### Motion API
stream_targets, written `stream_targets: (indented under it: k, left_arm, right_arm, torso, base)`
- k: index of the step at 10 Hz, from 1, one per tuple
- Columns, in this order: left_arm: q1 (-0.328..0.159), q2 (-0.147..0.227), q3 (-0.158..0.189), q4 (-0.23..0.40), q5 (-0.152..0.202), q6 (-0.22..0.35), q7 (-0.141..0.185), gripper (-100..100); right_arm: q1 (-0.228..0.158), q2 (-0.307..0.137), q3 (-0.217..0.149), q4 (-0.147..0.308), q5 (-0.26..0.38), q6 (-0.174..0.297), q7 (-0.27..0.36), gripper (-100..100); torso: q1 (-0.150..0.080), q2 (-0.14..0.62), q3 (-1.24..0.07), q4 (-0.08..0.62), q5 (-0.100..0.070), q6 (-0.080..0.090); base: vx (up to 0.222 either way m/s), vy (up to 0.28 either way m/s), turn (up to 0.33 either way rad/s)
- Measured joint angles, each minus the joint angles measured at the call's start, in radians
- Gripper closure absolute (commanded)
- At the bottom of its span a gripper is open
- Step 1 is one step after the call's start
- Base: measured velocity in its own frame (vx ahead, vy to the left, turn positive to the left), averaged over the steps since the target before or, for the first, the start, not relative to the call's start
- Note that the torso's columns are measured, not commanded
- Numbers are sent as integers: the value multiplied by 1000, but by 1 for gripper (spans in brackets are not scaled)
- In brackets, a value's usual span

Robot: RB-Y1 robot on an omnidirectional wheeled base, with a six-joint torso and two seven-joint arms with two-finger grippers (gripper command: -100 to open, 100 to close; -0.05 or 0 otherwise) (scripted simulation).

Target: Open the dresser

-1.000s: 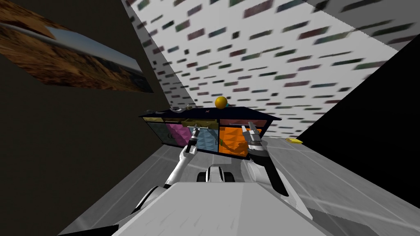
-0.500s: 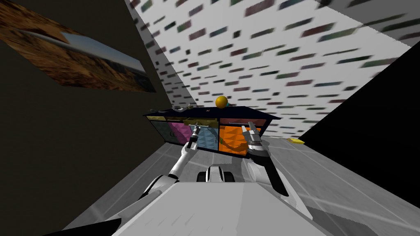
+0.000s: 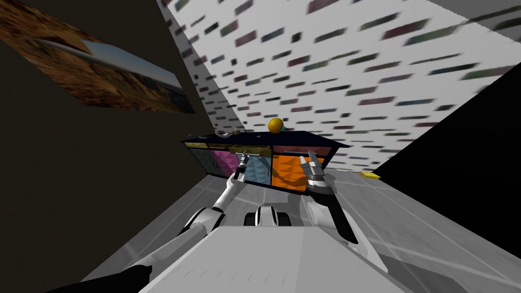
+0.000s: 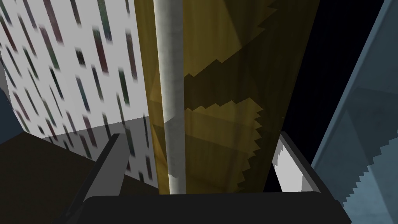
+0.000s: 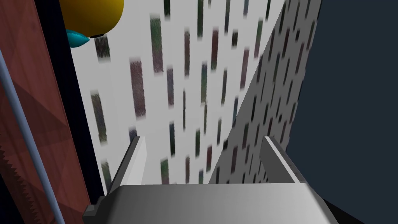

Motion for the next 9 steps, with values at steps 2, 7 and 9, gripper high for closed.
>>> stream_targets:
  k: [2, 7, 9]
  left_arm:
    - [-56, 7, 1, 66, 6, -4, 8, -100]
    - [-43, 3, -3, 65, 5, 19, 5, 0]
    - [-40, 3, -4, 69, 5, 22, 5, 0]
  right_arm:
    - [0, 0, 0, 0, 0, 0, 0, 0]
    - [0, 0, 0, 0, 0, 0, 0, 0]
    - [0, 0, 0, 0, 0, 0, 0, 0]
  torso:
    - [1, 1, 1, 4, 0, 1]
    - [-1, -7, -5, -6, 1, 5]
    - [-1, -10, -6, -9, 2, 5]
  base:
    - [-37, -10, 7]
    - [3, 0, -3]
    - [0, 0, 0]
